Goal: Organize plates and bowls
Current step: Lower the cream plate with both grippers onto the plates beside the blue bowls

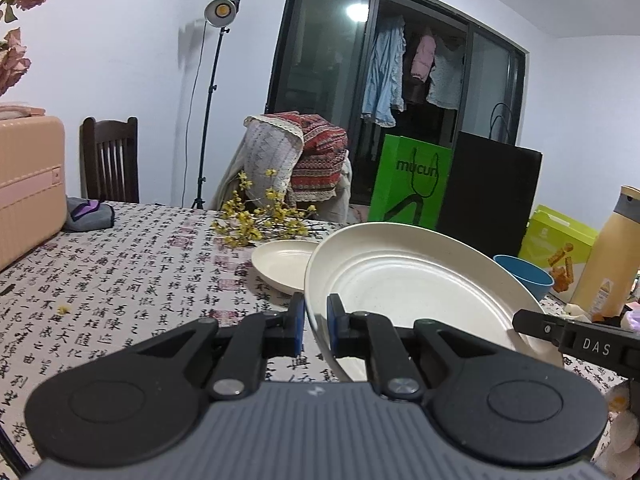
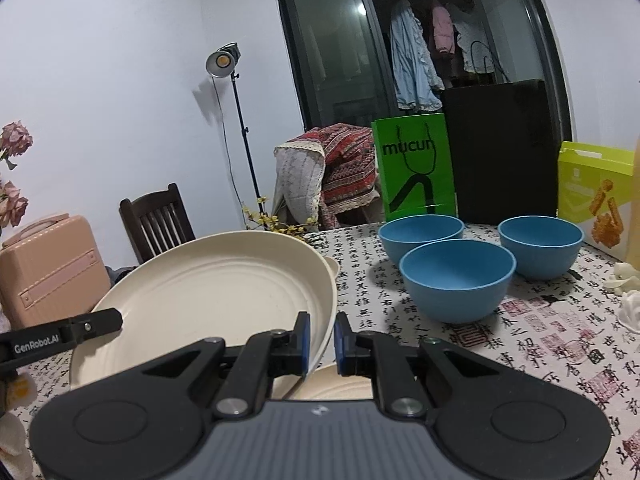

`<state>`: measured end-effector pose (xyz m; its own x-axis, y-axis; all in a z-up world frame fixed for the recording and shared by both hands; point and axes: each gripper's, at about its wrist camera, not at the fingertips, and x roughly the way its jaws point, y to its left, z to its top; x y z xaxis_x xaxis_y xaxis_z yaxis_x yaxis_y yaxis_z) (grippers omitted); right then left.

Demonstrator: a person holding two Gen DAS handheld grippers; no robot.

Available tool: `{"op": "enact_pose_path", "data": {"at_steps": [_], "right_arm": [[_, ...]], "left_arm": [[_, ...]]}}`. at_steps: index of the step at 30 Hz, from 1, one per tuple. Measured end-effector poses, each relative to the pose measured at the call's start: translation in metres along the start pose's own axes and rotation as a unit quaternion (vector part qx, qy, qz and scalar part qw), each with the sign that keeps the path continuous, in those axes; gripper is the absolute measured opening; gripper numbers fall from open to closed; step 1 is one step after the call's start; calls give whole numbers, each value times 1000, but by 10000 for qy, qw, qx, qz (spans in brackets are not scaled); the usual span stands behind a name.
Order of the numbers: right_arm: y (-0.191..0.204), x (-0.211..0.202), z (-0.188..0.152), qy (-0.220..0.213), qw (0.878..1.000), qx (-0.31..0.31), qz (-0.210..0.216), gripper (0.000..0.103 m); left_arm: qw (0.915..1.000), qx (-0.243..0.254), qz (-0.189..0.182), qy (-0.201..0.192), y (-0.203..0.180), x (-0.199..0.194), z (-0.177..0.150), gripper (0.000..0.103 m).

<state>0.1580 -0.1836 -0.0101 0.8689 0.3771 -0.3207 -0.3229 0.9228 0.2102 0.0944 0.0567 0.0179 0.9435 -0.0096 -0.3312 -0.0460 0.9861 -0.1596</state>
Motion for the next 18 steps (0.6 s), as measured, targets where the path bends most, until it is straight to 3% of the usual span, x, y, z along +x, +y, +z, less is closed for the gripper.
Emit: {"op": "enact_pose_path", "data": {"at_steps": [18], "right_arm": [[-17, -14, -22, -70, 9998, 119, -115, 12]], "left_arm": [[9996, -6, -269, 122, -8, 3, -19, 12]]}}
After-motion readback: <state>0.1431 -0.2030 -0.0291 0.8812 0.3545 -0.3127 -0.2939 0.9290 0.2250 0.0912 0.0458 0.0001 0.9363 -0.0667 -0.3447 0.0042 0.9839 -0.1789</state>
